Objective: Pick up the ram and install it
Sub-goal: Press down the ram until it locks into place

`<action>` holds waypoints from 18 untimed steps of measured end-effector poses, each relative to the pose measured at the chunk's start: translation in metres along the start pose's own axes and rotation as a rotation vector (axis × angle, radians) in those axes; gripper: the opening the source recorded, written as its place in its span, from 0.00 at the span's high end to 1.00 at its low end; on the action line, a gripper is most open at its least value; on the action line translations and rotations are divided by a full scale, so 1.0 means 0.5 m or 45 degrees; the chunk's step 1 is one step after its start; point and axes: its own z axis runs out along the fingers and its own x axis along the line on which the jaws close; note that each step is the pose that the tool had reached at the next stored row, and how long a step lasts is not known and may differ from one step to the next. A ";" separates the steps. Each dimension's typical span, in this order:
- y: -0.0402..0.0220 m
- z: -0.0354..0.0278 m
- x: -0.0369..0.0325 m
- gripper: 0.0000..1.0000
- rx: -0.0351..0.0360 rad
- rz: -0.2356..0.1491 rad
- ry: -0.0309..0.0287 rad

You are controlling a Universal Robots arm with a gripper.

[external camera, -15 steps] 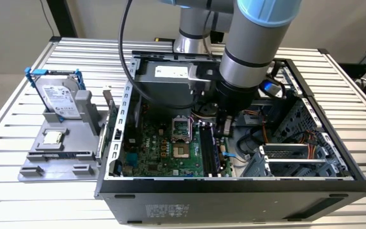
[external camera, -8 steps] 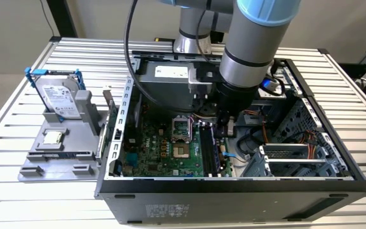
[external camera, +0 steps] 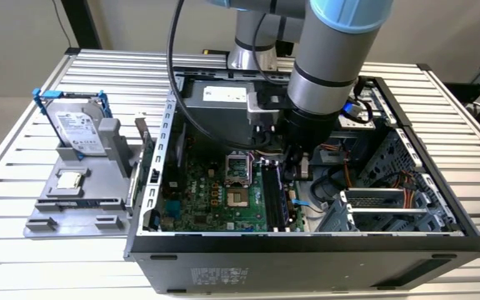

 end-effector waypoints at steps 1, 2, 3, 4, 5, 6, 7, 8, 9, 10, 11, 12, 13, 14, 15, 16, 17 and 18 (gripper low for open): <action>0.000 0.000 0.000 1.00 0.0000 0.000 0.0000; 0.000 0.000 0.000 1.00 0.0000 0.000 0.0000; 0.000 0.000 0.000 1.00 0.0000 0.000 0.0001; 0.000 0.000 0.000 1.00 0.0000 0.000 0.0001; 0.000 0.000 0.000 1.00 -0.0001 0.000 0.0002; 0.000 0.000 0.000 1.00 -0.0001 0.000 0.0001; 0.000 0.001 0.001 1.00 -0.0002 0.000 0.0002; 0.000 0.001 0.002 1.00 -0.0006 0.000 0.0001; 0.000 0.002 0.004 1.00 -0.0021 0.000 0.0002; 0.000 0.003 0.005 1.00 -0.0031 0.000 0.0000; 0.000 0.004 0.005 1.00 -0.0034 0.000 0.0001; 0.000 0.005 0.006 1.00 -0.0036 0.000 0.0002; 0.000 0.006 0.008 1.00 -0.0040 0.000 0.0004; 0.000 0.008 0.009 1.00 -0.0039 0.000 0.0001; 0.000 0.012 0.009 1.00 -0.0040 0.000 -0.0001; 0.000 0.016 0.009 1.00 -0.0041 0.000 0.0001; 0.000 0.019 0.009 1.00 -0.0040 0.000 0.0001; 0.000 0.023 0.009 1.00 -0.0040 0.000 0.0003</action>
